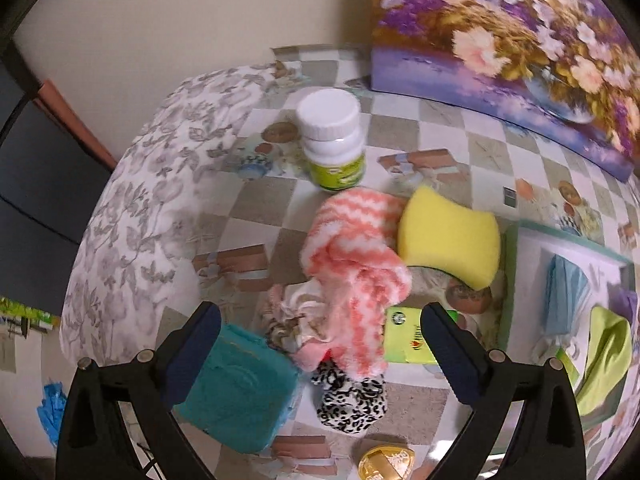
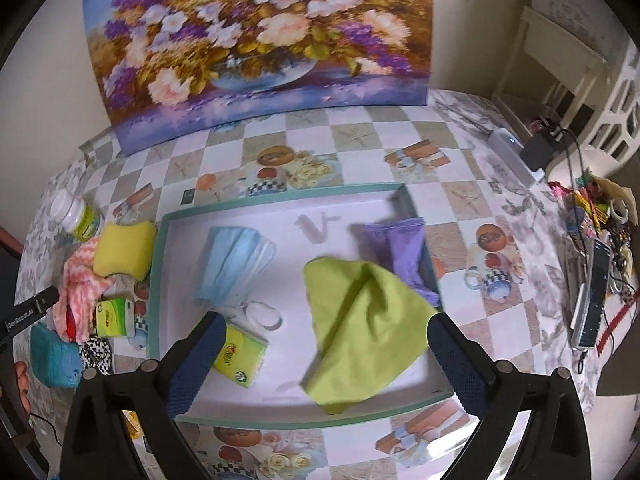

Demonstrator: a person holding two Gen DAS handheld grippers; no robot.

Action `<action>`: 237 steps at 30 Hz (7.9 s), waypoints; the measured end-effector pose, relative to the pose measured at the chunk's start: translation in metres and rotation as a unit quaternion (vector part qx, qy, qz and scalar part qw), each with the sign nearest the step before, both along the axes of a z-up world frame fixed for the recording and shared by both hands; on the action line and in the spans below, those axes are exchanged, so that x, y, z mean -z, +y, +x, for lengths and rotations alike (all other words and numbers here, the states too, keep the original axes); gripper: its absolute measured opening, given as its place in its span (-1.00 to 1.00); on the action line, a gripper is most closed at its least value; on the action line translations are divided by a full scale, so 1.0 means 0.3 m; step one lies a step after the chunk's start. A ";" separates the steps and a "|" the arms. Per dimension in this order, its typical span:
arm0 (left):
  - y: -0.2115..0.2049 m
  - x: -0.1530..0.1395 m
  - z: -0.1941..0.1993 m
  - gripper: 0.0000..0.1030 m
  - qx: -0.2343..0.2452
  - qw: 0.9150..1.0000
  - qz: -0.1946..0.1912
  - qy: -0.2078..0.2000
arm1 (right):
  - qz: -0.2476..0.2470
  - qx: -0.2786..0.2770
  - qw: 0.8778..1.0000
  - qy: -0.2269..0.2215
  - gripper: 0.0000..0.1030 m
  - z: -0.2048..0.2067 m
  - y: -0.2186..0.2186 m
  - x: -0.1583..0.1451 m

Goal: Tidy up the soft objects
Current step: 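Withdraw both grippers from the tray back over the pile, then grasp the pink floral scrunchie with the left gripper while the right grasps the striped towel, then lift the pink scrunchie with the left gripper while the right lifts the orange-white towel, then carry both items over the tray and open both grippers to drop them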

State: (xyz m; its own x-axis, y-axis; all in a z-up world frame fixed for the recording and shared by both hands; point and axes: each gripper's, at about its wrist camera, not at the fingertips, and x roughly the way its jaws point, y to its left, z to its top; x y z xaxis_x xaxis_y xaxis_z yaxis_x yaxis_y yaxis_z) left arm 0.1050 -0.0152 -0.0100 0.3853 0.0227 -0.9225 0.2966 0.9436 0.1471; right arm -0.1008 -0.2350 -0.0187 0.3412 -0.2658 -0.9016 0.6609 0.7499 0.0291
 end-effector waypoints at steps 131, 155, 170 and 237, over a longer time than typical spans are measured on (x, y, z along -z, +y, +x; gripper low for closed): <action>0.369 -0.046 0.231 -0.81 -0.117 0.981 -0.156 -0.005 | 0.105 -0.221 0.968 -0.053 0.98 0.726 0.597 0.221; 0.388 -0.042 0.237 -0.81 -0.127 0.978 -0.164 -0.003 | 0.101 -0.249 0.961 -0.065 -0.46 0.769 0.638 0.255; 0.375 -0.104 0.219 -0.81 -0.117 0.979 -0.167 -0.025 | 0.092 -0.246 0.953 -0.152 -0.75 0.697 0.574 0.033; -0.563 0.151 -0.174 -0.40 0.167 0.976 -0.098 0.101 | 0.096 0.046 0.994 -0.029 -0.67 0.104 -0.294 0.160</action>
